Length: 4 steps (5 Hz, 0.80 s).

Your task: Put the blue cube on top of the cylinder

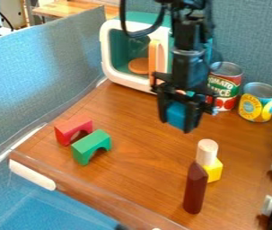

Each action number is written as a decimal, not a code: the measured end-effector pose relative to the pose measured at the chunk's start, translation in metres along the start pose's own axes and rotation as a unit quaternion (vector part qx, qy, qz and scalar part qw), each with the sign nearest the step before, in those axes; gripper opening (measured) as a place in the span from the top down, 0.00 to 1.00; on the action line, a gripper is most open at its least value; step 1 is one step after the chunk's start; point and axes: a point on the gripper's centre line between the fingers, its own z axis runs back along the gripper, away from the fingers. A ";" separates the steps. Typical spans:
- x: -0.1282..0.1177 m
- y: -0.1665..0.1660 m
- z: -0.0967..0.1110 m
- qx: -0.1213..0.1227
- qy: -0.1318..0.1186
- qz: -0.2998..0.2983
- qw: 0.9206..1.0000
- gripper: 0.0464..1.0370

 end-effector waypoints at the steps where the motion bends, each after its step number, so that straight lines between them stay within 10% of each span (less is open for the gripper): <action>1: 0.006 -0.019 0.004 0.006 0.001 -0.045 0.999 0.43; 4: 0.016 -0.024 -0.034 0.007 0.069 -0.056 0.996 0.43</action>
